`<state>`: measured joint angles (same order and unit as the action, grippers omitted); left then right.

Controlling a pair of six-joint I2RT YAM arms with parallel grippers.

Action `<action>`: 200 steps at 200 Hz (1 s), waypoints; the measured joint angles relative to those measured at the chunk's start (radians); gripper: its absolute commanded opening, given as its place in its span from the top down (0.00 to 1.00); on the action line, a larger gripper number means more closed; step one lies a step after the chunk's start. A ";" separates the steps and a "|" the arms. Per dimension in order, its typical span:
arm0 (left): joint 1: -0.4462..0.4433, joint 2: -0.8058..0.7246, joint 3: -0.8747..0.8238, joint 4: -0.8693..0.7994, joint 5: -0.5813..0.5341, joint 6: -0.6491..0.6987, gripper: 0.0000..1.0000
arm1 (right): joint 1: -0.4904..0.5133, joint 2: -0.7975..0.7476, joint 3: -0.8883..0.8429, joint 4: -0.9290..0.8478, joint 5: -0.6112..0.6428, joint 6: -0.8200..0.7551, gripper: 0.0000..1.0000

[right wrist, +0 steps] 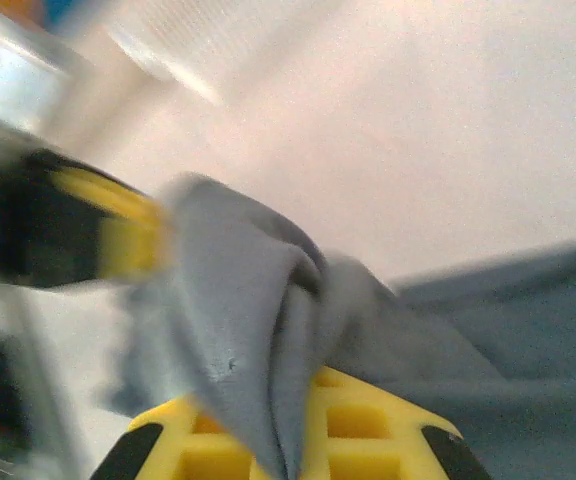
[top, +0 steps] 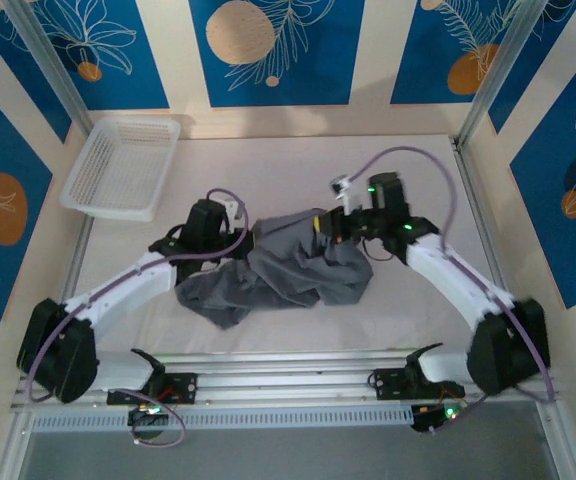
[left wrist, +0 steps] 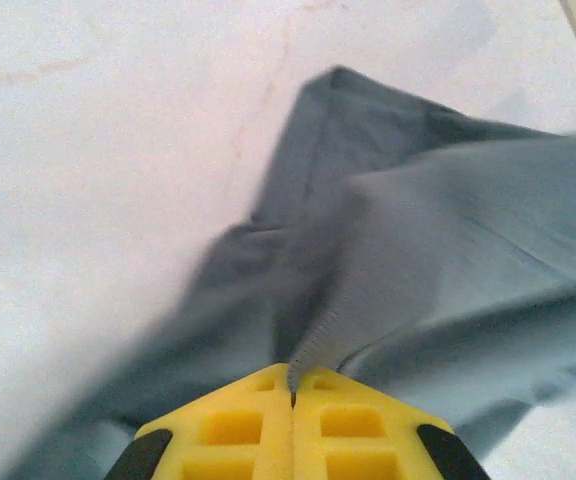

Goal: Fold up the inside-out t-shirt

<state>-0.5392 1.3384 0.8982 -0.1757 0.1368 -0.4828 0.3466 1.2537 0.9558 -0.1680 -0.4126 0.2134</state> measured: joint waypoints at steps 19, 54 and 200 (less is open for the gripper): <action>0.007 0.092 0.124 0.029 0.002 0.049 1.00 | -0.035 -0.104 -0.021 0.052 -0.164 0.157 1.00; 0.022 0.234 0.361 0.017 -0.020 0.136 0.80 | -0.039 -0.122 -0.022 0.054 -0.261 0.381 1.00; -0.191 0.085 0.191 0.064 0.182 -0.115 0.53 | -0.071 -0.036 -0.023 0.053 -0.180 0.607 1.00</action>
<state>-0.7303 1.4239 1.0889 -0.1112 0.3187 -0.5976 0.2756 1.2175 0.9329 -0.1154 -0.5930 0.8200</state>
